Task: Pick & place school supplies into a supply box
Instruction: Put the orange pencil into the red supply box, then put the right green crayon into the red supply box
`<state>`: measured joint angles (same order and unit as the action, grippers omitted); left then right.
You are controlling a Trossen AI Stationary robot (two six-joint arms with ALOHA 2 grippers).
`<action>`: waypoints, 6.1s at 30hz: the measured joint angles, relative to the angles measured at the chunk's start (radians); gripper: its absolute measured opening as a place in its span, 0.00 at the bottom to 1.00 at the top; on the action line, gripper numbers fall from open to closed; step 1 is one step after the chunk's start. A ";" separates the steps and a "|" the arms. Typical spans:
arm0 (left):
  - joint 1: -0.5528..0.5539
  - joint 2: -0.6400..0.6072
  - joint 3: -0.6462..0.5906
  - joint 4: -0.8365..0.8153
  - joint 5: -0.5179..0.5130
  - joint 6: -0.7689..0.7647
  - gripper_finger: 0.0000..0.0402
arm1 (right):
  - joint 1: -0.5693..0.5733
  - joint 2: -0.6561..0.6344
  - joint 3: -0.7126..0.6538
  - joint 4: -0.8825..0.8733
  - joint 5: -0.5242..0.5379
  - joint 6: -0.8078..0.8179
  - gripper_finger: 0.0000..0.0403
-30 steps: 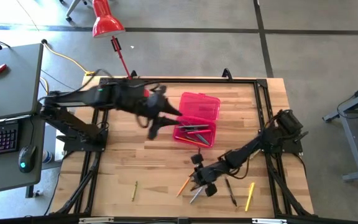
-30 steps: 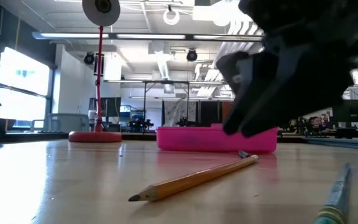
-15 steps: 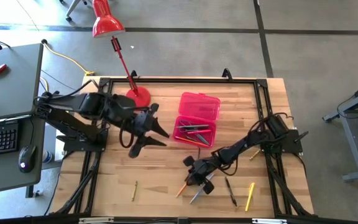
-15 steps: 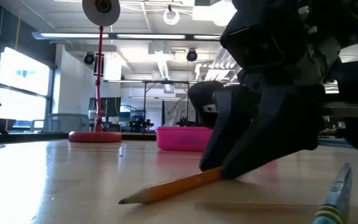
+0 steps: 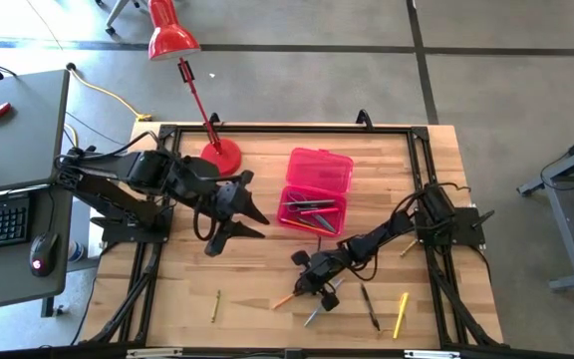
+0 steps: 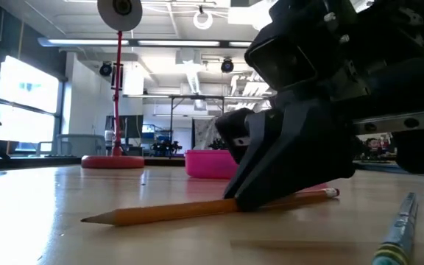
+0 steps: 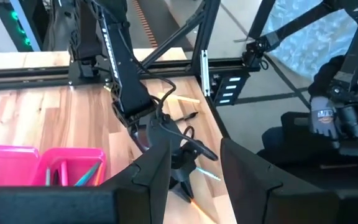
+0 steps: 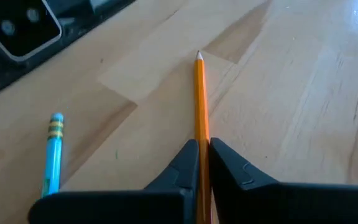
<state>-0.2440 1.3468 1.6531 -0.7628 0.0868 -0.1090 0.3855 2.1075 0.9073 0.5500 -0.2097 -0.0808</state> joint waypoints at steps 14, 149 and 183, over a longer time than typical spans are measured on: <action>0.000 0.000 0.000 0.000 0.001 -0.053 0.42 | -0.009 -0.509 -0.002 -0.447 0.544 -0.148 0.01; 0.001 -0.001 0.000 -0.003 -0.124 -0.072 0.43 | 0.220 -0.686 -0.103 -1.393 0.357 0.554 0.02; 0.001 -0.001 0.000 -0.034 -0.125 -0.072 0.43 | -0.301 -0.362 0.105 -1.001 0.489 -0.061 0.09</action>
<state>-0.2428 1.3460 1.6535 -0.7966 -0.0377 -0.1810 0.0845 1.7454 1.0122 -0.4506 0.2797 -0.1416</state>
